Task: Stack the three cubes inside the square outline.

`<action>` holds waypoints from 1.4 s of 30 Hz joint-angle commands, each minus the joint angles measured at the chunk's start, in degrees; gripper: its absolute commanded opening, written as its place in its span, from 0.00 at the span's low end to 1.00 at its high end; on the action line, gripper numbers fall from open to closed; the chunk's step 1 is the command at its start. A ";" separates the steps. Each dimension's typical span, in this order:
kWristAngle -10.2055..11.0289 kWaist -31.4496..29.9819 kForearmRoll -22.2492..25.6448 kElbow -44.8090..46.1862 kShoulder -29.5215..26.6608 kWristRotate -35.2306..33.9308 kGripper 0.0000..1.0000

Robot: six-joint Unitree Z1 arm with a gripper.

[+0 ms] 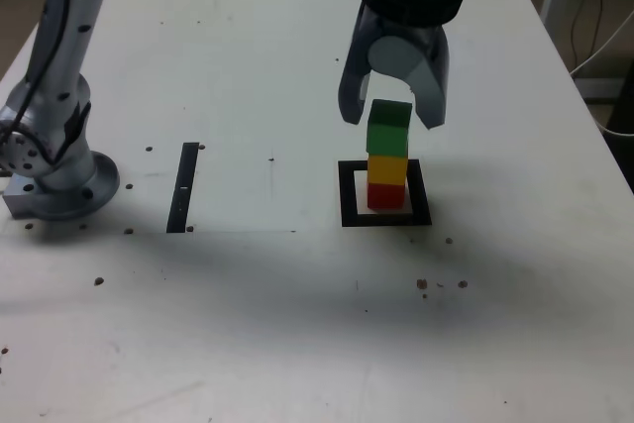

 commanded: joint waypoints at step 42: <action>-1.04 2.01 -4.26 34.29 -28.12 -2.24 0.99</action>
